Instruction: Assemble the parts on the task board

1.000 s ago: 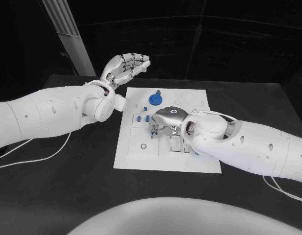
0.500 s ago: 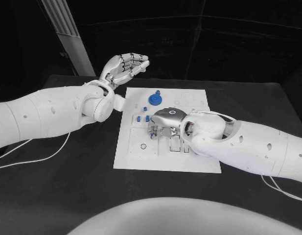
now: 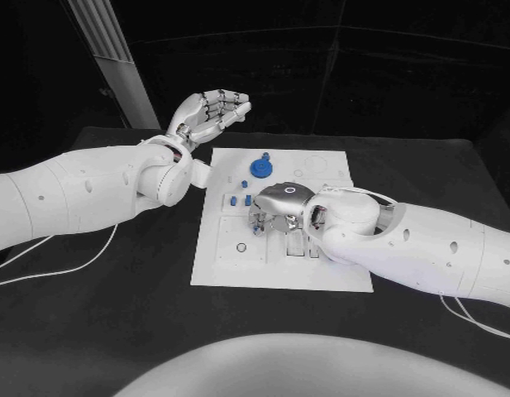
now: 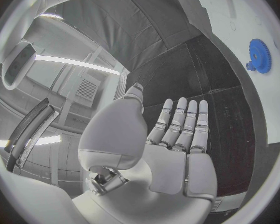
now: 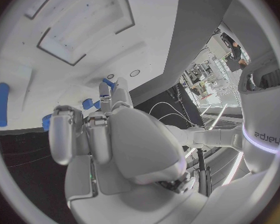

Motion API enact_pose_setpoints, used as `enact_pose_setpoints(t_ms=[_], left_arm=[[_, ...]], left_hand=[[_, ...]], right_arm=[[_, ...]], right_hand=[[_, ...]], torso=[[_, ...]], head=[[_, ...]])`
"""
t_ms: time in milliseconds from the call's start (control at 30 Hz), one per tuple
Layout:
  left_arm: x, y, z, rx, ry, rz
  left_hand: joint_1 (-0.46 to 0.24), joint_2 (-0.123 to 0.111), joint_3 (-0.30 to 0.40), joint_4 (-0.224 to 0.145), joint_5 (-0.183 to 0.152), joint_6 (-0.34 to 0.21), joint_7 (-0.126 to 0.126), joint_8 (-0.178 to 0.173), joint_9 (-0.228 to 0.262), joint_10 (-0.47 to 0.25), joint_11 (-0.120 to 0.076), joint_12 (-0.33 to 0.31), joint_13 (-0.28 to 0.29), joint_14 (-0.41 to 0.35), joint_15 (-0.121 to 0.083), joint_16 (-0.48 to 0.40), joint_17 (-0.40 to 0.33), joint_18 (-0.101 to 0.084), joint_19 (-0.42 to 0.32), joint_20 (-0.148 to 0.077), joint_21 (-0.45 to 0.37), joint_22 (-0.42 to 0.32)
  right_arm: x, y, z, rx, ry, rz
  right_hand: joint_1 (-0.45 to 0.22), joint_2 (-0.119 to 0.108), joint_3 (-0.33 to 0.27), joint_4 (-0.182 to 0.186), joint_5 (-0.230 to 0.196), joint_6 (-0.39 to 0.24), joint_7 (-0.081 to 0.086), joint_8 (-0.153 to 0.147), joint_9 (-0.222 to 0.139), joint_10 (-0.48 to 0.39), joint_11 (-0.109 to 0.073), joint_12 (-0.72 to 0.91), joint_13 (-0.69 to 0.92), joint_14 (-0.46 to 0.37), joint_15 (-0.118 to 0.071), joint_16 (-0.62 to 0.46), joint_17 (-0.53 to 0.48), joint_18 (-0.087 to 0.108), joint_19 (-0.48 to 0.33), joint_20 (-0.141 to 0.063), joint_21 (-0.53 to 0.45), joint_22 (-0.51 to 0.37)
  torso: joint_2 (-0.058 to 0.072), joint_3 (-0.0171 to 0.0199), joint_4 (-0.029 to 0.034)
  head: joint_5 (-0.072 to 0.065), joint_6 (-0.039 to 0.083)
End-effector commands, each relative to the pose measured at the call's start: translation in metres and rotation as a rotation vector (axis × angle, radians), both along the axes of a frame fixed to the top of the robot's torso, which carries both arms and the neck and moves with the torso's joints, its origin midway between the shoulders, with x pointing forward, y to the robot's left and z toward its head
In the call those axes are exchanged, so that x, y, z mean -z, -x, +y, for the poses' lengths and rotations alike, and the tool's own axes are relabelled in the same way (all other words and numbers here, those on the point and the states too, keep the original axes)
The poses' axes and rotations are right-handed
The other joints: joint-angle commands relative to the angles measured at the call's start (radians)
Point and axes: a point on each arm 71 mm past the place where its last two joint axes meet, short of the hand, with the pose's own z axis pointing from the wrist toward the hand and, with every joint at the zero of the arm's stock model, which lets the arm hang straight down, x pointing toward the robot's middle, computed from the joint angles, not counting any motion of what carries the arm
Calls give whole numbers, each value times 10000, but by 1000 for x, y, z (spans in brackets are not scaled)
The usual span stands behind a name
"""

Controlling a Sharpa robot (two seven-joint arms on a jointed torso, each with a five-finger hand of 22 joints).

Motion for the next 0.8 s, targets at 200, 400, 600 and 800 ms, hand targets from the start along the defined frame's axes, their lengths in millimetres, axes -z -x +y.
enact_pose_setpoints(t_ms=[200,400,600,800], left_arm=[[-14,5,-2,442,634,-1816],[-14,5,-1,440,631,-1814],[-14,4,-2,446,633,-1811],[-14,4,-2,454,636,-1809]], left_hand=[[3,117,-68,-7,56,-86,1153,44,-8,-64,24,50,-15,-72,-14,55,-8,-141,74,-6,-55,-9],[3,119,-69,-7,56,-87,1154,45,-9,-66,25,53,-15,-73,-14,57,-10,-142,74,-6,-56,-10],[5,125,-75,-7,58,-92,1154,48,-10,-71,26,60,-16,-76,-13,63,-19,-143,72,-6,-59,-14],[6,129,-78,-7,58,-96,1155,50,-10,-75,26,65,-17,-79,-12,67,-25,-144,70,-5,-62,-16]], right_arm=[[-1,2,0,-31,-157,42],[-2,3,-1,18,-376,36],[-3,4,-2,74,-531,-24],[-3,5,-4,119,-623,-51]], right_hand=[[-33,394,46,19,-47,12,53,-30,-5,2,85,-43,-2,1039,53,15,2616,86,465,59,-47,2031],[-35,428,66,22,-46,24,59,-39,-2,16,86,-58,0,1039,55,15,2616,86,466,64,-46,2032],[-40,482,98,27,-45,30,66,-59,-1,26,92,-87,-1,1039,59,15,2616,88,463,72,-53,2028],[-33,571,158,28,-44,27,68,-91,-1,31,96,-128,-2,1039,63,15,2616,89,463,81,-57,2027]], torso=[[1,2,-2],[4,1,0],[2,-4,-5],[0,-1,-3]], head=[[12,0],[4,0],[-11,0],[-10,0]])
